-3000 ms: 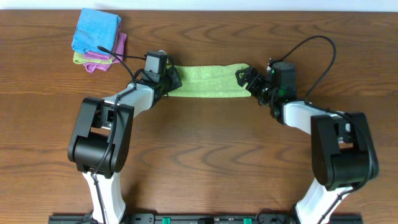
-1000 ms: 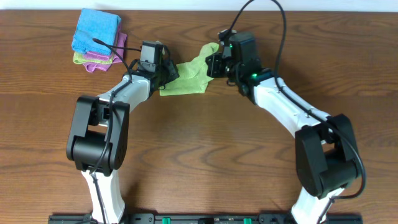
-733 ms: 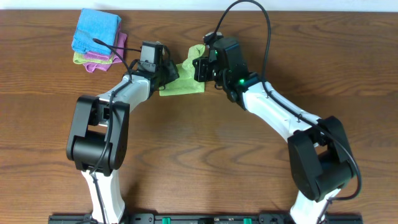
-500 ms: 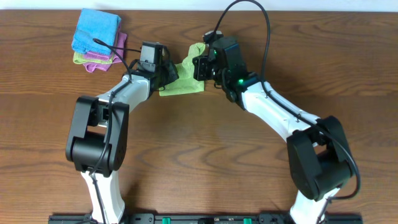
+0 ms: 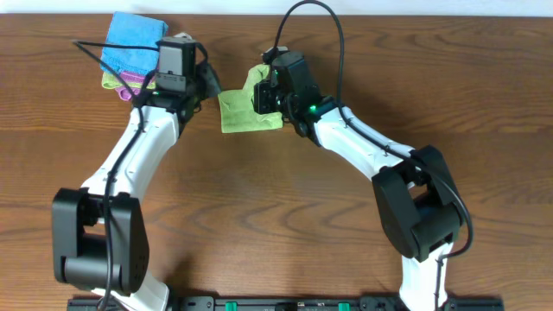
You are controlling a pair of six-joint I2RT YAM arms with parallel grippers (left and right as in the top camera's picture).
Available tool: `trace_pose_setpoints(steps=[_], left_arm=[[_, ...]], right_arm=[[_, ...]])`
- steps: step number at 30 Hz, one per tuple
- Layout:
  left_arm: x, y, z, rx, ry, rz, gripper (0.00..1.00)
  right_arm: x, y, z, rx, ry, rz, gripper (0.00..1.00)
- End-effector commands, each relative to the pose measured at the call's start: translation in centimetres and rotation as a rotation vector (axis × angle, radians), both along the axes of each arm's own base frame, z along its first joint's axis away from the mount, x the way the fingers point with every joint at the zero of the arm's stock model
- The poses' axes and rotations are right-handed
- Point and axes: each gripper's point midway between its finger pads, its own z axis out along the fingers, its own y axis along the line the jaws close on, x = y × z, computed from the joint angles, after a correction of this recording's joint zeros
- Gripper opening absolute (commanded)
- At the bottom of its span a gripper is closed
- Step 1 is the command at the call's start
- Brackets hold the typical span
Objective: Fold the cloth
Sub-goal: 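Hold the left end and fold the right end toward the left gripper, then lower the folded towel with both grippers onto the table near center-left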
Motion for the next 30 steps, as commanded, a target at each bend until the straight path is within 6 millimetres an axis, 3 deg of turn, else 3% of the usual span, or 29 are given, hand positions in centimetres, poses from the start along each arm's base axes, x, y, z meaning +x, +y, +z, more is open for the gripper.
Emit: trace_pose_setpoints(steps=[1, 5, 14, 18, 21, 30], left_arm=[[0.4, 1.0, 2.1, 0.027, -0.048, 0.017, 0.06], [0.2, 1.0, 2.5, 0.024, -0.051, 0.015, 0.06], [-0.3, 1.0, 2.8, 0.017, -0.042, 0.017, 0.06], [-0.3, 0.9, 3.1, 0.014, -0.048, 0.014, 0.06], [-0.4, 0.9, 3.4, 0.013, -0.054, 0.015, 0.06], [-0.3, 1.8, 3.8, 0.012, -0.064, 0.032, 0.06]], right_arm=[[0.0, 1.1, -1.2, -0.031, -0.009, 0.018, 0.01], [-0.3, 1.7, -2.5, -0.047, 0.0, 0.022, 0.01], [0.1, 3.3, -3.0, -0.045, -0.023, 0.032, 0.01], [-0.3, 4.6, -2.2, -0.028, -0.035, 0.059, 0.28], [-0.5, 5.6, -1.3, -0.012, -0.043, 0.082, 0.4], [-1.1, 6.2, -0.8, -0.024, -0.018, 0.109, 0.42]])
